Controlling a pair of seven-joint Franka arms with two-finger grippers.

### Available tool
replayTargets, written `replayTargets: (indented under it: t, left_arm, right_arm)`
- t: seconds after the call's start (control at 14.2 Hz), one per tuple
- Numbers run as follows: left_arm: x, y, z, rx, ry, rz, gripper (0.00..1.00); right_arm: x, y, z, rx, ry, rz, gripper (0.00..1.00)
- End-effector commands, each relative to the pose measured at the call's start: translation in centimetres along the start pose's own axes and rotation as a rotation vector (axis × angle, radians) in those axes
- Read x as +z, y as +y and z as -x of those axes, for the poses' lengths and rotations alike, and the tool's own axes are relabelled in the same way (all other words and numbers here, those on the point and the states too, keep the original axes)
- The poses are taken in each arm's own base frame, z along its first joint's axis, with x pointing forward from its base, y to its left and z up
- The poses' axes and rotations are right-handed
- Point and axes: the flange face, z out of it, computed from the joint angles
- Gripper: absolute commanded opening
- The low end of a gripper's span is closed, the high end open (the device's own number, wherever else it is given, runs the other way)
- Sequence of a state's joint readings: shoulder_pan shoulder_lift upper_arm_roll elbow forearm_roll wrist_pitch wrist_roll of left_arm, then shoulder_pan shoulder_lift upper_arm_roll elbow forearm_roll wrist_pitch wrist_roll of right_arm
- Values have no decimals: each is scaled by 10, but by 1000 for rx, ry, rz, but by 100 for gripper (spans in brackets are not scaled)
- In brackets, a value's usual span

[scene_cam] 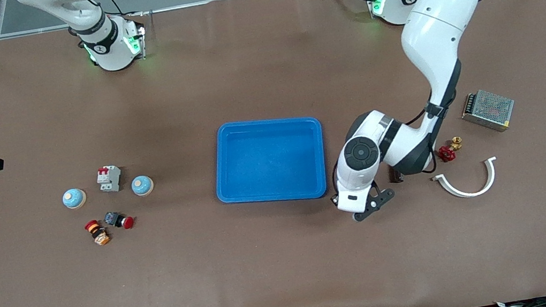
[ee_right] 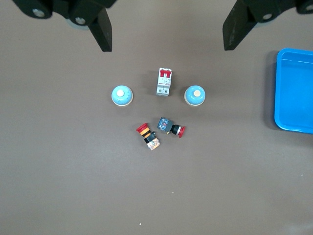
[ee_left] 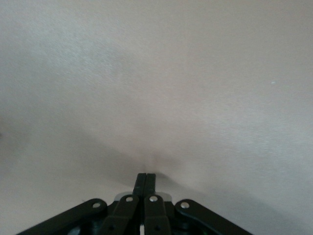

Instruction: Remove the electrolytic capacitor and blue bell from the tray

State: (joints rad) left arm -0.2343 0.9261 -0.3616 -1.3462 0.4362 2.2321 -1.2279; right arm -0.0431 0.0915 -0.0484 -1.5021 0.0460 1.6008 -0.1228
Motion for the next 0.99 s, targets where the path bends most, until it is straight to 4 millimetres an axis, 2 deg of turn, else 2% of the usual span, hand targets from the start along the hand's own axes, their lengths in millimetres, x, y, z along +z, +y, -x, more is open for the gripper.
replayTargets:
  t: [0.0, 0.49, 0.92]
  left_arm:
    - [-2, 21, -1, -75, 16, 20, 0]
    - [4, 55, 19, -129, 71, 87, 0]
    - [4, 62, 26, -131, 75, 92, 0]
  right_arm:
    - [-3, -2, -3, 5, 25, -1, 100]
    - [-7, 4, -2, 16, 49, 7, 100]
    - [-6, 0, -5, 47, 66, 7, 100]
